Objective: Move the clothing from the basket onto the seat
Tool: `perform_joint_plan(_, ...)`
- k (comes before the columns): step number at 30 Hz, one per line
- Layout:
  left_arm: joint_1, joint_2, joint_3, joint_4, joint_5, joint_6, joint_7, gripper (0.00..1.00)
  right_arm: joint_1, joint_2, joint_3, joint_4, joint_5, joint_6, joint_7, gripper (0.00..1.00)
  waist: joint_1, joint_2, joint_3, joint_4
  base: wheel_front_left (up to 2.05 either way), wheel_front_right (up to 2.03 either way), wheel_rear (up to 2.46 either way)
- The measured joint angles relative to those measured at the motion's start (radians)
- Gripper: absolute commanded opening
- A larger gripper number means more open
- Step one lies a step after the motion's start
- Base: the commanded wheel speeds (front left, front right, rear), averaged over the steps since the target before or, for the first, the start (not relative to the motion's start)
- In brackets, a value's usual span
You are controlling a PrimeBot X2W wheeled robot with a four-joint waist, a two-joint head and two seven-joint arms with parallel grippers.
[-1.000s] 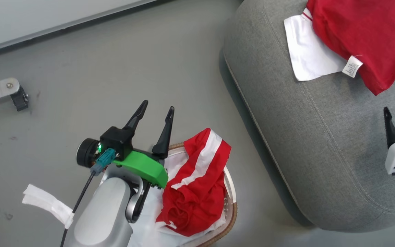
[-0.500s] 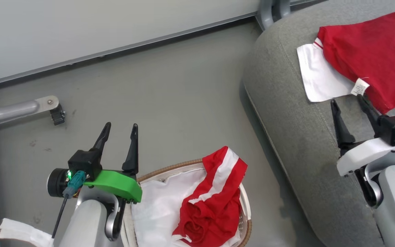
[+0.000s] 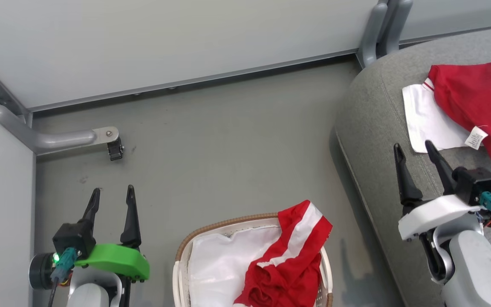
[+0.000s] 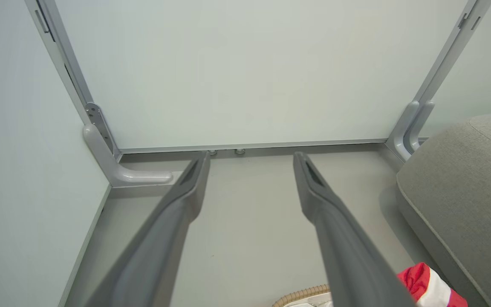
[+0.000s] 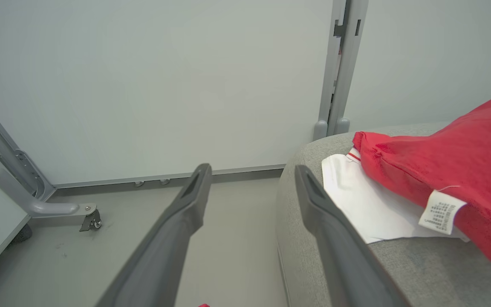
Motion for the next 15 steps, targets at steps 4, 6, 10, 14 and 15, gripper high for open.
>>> perform_joint_plan(4, 0.040, 0.000, 0.021, -0.005, -0.003, 0.004, 0.000, 1.00, 0.048, 0.015, -0.008, 0.016, -0.004, 0.000, 0.000, 1.00, 0.0000, 0.0000, -0.029, 0.015, 0.00, 0.00, 0.00)
perform_joint_plan(6, 0.059, 0.000, 0.022, -0.007, -0.006, 0.006, 0.000, 1.00, 0.067, 0.021, -0.014, 0.019, -0.004, 0.000, 0.000, 1.00, 0.0000, 0.0000, -0.042, 0.019, 0.00, 0.00, 0.00)
perform_joint_plan(10, 0.090, 0.000, 0.018, -0.011, -0.018, 0.012, 0.000, 1.00, 0.098, 0.027, -0.011, 0.024, -0.004, 0.000, 0.000, 1.00, 0.0000, 0.0000, -0.063, 0.025, 0.00, 0.00, 0.00)
perform_joint_plan(14, 0.103, -0.001, -0.004, -0.002, -0.039, 0.013, 0.000, 1.00, 0.101, 0.028, -0.013, 0.023, -0.004, 0.000, 0.000, 1.00, -0.0001, 0.0000, -0.070, 0.025, 0.00, 0.00, 0.00)
perform_joint_plan(15, 0.103, -0.001, -0.011, -0.002, -0.042, 0.013, 0.000, 1.00, 0.101, 0.029, -0.011, 0.018, -0.004, 0.000, 0.000, 1.00, -0.0001, 0.0000, -0.066, 0.024, 0.00, 0.00, 0.00)
